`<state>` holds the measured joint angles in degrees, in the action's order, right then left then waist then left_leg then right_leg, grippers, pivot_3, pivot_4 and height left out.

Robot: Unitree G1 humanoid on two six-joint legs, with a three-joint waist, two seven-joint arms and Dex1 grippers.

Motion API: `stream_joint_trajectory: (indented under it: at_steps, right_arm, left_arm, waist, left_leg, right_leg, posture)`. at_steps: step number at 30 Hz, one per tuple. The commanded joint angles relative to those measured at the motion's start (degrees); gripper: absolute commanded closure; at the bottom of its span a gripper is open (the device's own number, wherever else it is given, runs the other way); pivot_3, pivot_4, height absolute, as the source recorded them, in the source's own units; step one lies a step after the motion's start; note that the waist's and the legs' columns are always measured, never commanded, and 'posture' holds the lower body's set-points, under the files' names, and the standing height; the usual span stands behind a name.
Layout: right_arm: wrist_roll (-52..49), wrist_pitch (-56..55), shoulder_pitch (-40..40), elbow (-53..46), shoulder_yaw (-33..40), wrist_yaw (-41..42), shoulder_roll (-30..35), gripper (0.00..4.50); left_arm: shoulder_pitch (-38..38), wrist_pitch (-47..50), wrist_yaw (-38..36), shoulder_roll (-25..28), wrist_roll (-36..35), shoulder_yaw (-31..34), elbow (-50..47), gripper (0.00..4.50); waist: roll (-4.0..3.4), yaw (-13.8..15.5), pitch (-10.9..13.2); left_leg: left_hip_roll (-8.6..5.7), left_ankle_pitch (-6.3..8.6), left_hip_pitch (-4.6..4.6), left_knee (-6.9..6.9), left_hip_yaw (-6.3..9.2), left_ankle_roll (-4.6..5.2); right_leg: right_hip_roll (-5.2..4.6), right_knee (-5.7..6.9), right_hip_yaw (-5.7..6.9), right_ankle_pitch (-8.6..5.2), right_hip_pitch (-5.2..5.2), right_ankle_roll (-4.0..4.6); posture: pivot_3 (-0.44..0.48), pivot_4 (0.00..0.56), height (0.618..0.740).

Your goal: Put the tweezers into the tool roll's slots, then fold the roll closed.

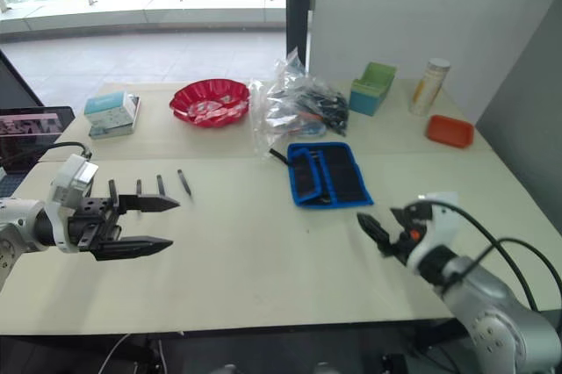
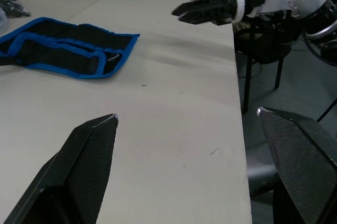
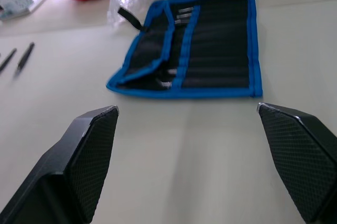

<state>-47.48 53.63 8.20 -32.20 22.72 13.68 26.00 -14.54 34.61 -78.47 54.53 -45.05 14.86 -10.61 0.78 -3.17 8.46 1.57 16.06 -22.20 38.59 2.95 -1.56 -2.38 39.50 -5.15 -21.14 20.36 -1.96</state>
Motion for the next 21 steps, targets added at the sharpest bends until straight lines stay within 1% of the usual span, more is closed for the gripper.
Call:
stream_joint_trajectory:
  at_steps: [1, 3, 4, 7, 9, 12, 16, 21]
  right_arm:
    - [1.9, -1.7, 8.1, 6.3, -3.4, -2.6, -2.4, 0.03]
    - [3.6, -1.9, 11.8, 11.1, -6.1, -1.9, -2.9, 0.03]
    - [4.7, -2.3, 13.1, 12.9, -7.5, -1.6, -3.1, 0.03]
    - [7.3, -3.4, 17.3, 18.8, -11.0, -1.4, -5.0, 0.03]
    - [9.4, -4.4, 19.4, 22.8, -12.6, -1.5, -6.5, 0.03]
    - [14.0, -7.5, 21.4, 28.2, -16.8, 0.6, -7.4, 0.03]
    - [19.0, -14.0, 25.7, 40.6, -18.1, 1.0, -10.7, 0.03]
    - [21.9, -18.0, 28.1, 46.0, -19.4, 3.0, -13.9, 0.03]
  left_arm:
    - [1.1, -2.7, 4.5, -2.4, 0.9, 2.0, -2.9, 0.00]
    - [2.8, -3.5, 6.4, -3.2, 1.4, 3.1, -4.6, 0.00]
    - [3.6, -3.5, 7.2, -3.3, 1.4, 3.6, -5.2, 0.00]
    - [7.7, -3.3, 8.4, -3.3, 1.1, 5.9, -7.6, 0.00]
    - [9.8, -3.3, 9.4, -3.6, 0.9, 7.2, -8.8, 0.00]
    - [12.4, -3.5, 11.3, -4.5, 1.0, 8.8, -10.2, 0.00]
    - [15.4, -1.9, 14.2, -5.3, 0.4, 10.4, -12.0, 0.00]
    - [16.0, -3.4, 15.7, -5.6, 1.1, 11.3, -12.0, 0.00]
  waist:
    - [0.00, 0.0, 0.0]
    - [0.00, 0.1, 0.0]
    - [0.01, 0.1, 0.0]
    - [0.00, -0.1, 0.0]
    - [0.00, -0.4, 0.0]
    - [0.00, -0.5, 0.0]
    - [-0.01, -0.9, 0.0]
    - [-0.01, -1.0, 0.0]
  left_leg:
    - [0.00, 0.01, 0.00, 0.05, 0.00, 0.02]
    - [-0.03, 0.01, -0.06, 0.09, 0.00, 0.03]
    - [-0.06, 0.03, -0.08, 0.12, 0.04, 0.05]
    - [-0.12, 0.11, -0.09, 0.20, 0.05, 0.19]
    - [-0.14, 0.11, -0.09, 0.18, 0.06, 0.20]
    - [-0.12, 0.11, -0.07, 0.19, 0.09, 0.20]
    - [-0.13, 0.10, -0.06, 0.19, 0.12, 0.18]
    - [-0.10, 0.09, -0.01, 0.19, 0.12, 0.16]
  right_leg:
    - [0.01, 0.02, 0.01, 0.00, 0.00, 0.00]
    - [0.00, 0.04, 0.00, 0.00, 0.01, 0.00]
    - [-0.01, 0.29, 0.04, 0.00, 0.01, 0.00]
    - [-0.07, 0.37, 0.05, 0.00, 0.08, 0.00]
    - [-0.09, 0.40, 0.06, 0.00, 0.12, 0.00]
    - [-0.09, 0.47, 0.13, 0.00, 0.13, 0.00]
    - [-0.10, 0.48, 0.16, 0.00, 0.13, 0.00]
    - [-0.08, 0.58, 0.18, 0.00, 0.14, 0.00]
  posture:
    - [0.000, 0.150, 0.740]
    - [0.000, 0.150, 0.740]
    - [0.000, 0.150, 0.740]
    - [0.000, 0.150, 0.740]
    - [0.000, 0.150, 0.740]
    - [0.000, 0.150, 0.740]
    - [0.000, 0.150, 0.740]
    - [0.000, 0.150, 0.740]
